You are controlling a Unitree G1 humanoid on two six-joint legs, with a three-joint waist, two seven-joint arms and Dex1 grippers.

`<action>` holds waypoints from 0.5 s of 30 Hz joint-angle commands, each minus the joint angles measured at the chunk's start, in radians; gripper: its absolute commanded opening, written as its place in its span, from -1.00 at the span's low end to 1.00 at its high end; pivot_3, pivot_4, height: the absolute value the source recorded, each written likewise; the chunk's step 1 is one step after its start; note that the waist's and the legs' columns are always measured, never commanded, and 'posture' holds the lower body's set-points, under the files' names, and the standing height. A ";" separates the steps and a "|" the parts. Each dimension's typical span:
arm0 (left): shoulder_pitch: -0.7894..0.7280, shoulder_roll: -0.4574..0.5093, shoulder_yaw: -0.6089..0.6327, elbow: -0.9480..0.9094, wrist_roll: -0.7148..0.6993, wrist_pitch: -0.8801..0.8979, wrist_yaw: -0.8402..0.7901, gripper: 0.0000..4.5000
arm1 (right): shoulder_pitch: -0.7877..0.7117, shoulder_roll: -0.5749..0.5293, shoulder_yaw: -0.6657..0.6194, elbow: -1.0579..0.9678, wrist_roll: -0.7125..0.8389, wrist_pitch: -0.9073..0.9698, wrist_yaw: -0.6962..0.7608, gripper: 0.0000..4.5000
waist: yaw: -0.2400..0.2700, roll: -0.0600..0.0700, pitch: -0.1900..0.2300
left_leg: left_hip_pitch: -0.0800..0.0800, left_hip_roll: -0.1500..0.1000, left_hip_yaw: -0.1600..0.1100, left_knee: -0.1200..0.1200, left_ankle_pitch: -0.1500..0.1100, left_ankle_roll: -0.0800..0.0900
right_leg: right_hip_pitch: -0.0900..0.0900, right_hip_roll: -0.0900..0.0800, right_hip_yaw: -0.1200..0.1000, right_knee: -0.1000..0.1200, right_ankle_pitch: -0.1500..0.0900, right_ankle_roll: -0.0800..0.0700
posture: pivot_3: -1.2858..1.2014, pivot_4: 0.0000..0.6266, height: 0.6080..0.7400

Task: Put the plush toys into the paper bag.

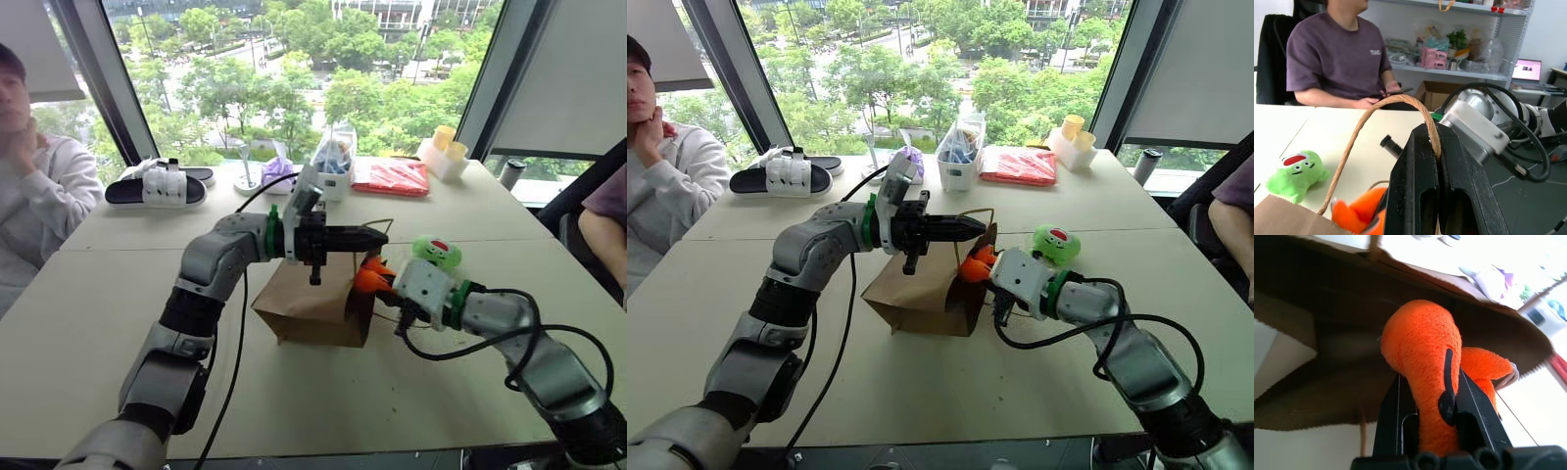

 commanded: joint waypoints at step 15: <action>-0.001 -0.037 0.025 -0.047 -0.023 0.006 0.022 -1.00 | -0.258 0.075 0.215 0.348 -0.331 -0.478 0.100 -0.39 | -0.001 0.000 0.000 | 0.000 0.000 0.000 0.000 0.003 -0.005 | 0.000 0.000 0.001 0.000 0.000 0.000 | 0.03 -0.52 1.00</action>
